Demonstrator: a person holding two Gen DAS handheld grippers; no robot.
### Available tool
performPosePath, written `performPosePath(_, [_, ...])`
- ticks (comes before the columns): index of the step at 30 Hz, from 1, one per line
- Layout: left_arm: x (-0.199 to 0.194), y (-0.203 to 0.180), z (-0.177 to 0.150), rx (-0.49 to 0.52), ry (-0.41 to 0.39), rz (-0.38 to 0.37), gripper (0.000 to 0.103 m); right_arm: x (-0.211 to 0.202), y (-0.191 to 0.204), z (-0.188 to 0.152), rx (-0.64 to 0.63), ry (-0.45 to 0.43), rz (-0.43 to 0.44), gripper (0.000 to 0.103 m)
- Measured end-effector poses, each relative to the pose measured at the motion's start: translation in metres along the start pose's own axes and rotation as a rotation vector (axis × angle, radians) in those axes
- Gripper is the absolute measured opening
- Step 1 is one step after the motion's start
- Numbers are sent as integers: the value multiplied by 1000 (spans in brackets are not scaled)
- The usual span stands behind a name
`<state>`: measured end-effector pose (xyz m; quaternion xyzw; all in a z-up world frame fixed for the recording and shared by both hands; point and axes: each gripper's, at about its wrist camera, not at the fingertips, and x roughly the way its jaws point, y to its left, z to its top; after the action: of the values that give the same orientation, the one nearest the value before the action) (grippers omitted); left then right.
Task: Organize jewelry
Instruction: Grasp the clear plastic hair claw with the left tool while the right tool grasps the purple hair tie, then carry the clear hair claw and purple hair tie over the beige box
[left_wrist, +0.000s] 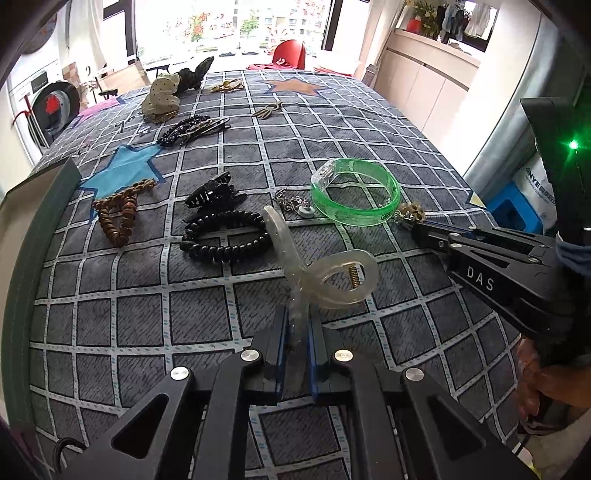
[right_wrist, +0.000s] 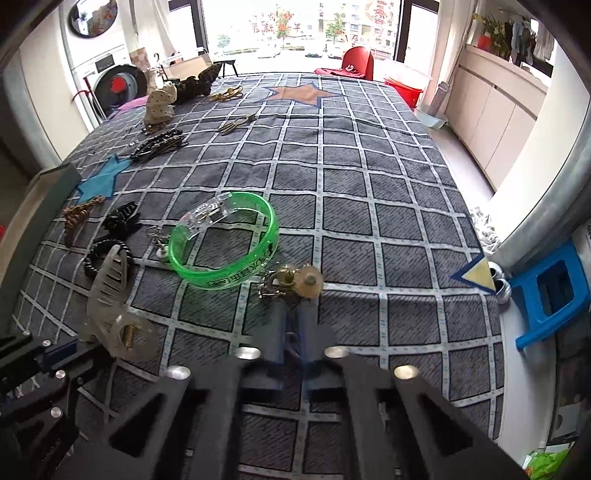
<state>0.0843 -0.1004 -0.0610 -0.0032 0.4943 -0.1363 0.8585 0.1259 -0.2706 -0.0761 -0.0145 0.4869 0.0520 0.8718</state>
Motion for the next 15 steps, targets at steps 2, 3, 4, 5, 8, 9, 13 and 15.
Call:
performPosePath(2, [-4, 0, -1, 7, -10, -10, 11, -4, -1, -2, 16, -9, 12, 2])
performPosePath(3, [-6, 1, -2, 12, -16, -13, 11, -8, -2, -2, 25, -15, 24, 2])
performPosePath(4, [-8, 1, -3, 15, -22, -16, 11, -11, -2, -3, 31, -21, 30, 2])
performPosePath(5, [-11, 2, -4, 16, -25, -20, 11, -16, -3, -3, 37, -28, 37, 2])
performPosePath(8, [-19, 7, -7, 12, -35, -35, 11, -28, -3, -6, 51, -43, 58, 2])
performPosePath(9, [-22, 9, -8, 10, -39, -37, 11, -31, -3, -7, 54, -45, 66, 2])
performPosePath(13, [-33, 19, -11, -5, -54, -45, 11, -44, 1, -12, 64, -56, 88, 2])
performPosePath(15, [-41, 24, -14, -6, -65, -47, 11, -49, 4, -15, 69, -57, 99, 2])
